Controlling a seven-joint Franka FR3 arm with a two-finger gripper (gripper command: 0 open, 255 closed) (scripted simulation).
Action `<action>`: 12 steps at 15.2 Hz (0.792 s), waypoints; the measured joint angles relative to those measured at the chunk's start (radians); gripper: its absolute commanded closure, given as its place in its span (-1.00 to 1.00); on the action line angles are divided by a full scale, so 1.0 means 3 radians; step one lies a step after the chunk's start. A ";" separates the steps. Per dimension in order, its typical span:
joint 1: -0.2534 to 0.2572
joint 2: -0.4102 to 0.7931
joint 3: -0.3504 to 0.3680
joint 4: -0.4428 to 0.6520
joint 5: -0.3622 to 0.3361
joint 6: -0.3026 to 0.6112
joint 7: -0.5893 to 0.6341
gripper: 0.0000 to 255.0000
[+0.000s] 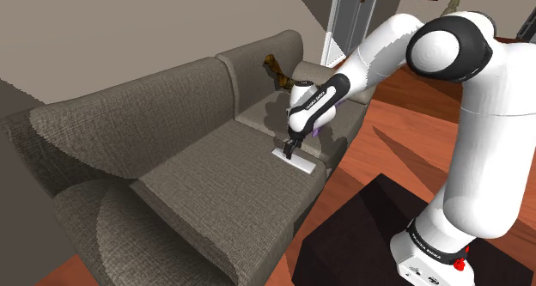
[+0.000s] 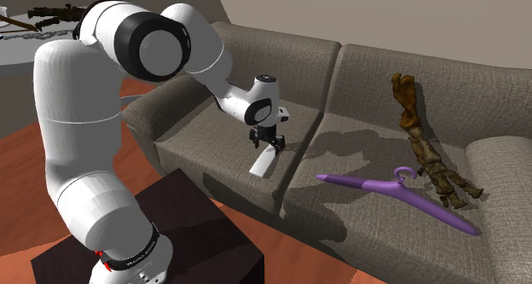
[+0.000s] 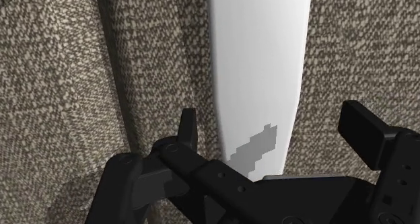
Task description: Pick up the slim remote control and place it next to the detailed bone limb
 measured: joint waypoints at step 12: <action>-0.0013 0.0355 0.0016 0.0087 0.0016 0.0272 -0.0022 -1.00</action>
